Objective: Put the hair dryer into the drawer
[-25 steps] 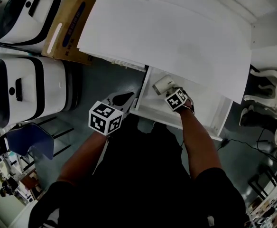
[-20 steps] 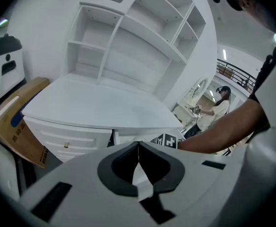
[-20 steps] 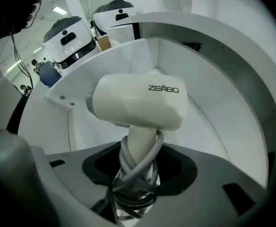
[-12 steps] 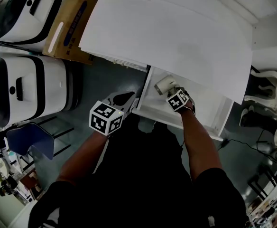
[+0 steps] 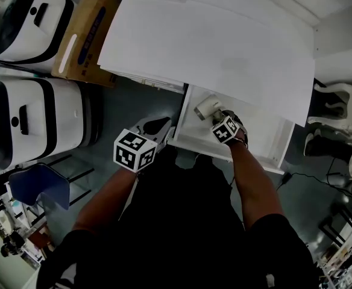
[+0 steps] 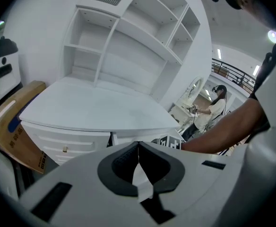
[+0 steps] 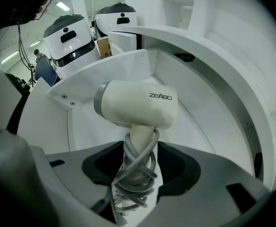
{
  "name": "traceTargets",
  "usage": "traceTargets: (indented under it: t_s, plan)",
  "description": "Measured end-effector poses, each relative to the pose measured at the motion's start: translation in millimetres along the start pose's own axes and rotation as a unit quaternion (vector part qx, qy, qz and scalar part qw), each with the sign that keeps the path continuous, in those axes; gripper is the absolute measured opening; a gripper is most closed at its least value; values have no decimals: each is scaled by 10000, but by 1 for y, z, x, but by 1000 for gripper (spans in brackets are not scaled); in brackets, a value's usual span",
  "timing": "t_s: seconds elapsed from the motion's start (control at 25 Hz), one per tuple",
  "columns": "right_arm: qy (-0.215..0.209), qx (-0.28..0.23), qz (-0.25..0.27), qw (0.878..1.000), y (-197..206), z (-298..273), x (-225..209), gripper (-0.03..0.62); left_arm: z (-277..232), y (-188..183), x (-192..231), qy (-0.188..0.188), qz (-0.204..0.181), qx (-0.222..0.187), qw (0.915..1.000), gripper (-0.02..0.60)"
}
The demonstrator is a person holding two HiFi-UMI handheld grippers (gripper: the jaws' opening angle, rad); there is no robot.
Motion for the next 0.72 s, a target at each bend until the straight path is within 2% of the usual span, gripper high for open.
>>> traceTargets:
  t_s: [0.28,0.6,0.72]
  plan:
    - [275,-110,-230,9993,6,15,-2,219,4,-2,0,125,-219,-26,9997,9]
    - [540,-532,-649,9950,6,48,0,219,11,-8,3,256,-492,-133,9984,9]
    - [508,-813,-923,9911,0,63,5,218,16,-8,6,283,-594,-158,9977,9]
Point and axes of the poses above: the fingertips, and each gripper's own axes: z backward along the fingers, x to its left, y out of its underside, the point moved 2 cm from there along z, backward along the fingers, and after that the axes turned 15 degrees about x, right-handed, at the moved point
